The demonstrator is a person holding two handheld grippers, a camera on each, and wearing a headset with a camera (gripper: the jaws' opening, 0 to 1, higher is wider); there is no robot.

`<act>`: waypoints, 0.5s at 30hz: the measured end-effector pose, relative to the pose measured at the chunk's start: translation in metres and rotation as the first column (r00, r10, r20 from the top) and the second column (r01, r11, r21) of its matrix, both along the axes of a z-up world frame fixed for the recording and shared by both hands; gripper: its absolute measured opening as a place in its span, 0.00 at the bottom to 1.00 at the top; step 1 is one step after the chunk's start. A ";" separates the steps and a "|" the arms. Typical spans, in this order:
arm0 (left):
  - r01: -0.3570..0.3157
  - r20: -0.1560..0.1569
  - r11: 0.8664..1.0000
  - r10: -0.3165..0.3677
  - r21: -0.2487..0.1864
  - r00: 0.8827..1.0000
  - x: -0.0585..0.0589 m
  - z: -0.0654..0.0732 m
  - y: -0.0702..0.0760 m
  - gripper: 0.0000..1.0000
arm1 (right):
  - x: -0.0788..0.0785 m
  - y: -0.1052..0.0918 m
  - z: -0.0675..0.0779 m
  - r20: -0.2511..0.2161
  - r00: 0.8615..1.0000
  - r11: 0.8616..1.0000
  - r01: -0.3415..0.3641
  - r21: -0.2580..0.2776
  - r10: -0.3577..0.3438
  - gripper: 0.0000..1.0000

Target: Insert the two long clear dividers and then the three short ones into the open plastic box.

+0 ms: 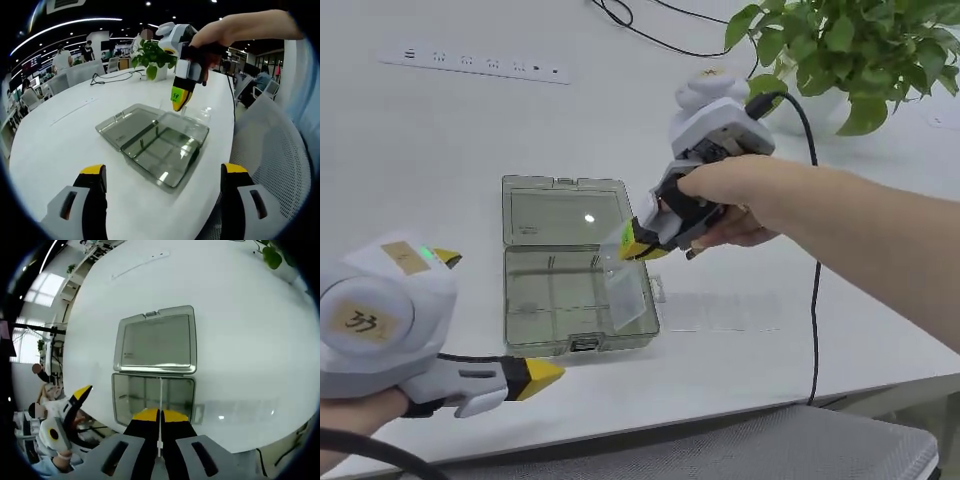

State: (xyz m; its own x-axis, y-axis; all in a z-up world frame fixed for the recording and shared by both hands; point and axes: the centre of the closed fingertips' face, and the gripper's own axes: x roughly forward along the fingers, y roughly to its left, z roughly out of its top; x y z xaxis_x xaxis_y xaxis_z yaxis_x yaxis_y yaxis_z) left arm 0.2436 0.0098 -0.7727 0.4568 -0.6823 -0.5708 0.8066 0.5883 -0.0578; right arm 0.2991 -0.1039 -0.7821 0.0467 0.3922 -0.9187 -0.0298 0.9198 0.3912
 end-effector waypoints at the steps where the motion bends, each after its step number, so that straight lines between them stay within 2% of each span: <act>1: 0.000 0.000 1.000 0.000 0.000 1.000 0.000 0.000 0.000 0.96 | -0.005 0.002 0.001 0.002 1.000 1.000 -0.001 -0.003 0.001 0.02; 10: 0.003 -0.009 1.000 -0.003 -0.003 1.000 -0.003 -0.003 0.000 0.96 | -0.003 0.005 -0.005 0.002 1.000 0.999 -0.016 -0.029 0.016 0.02; 15: -0.002 -0.009 1.000 0.002 -0.003 1.000 -0.003 -0.004 0.003 0.96 | -0.010 0.006 -0.007 0.001 1.000 0.998 -0.029 -0.052 0.029 0.02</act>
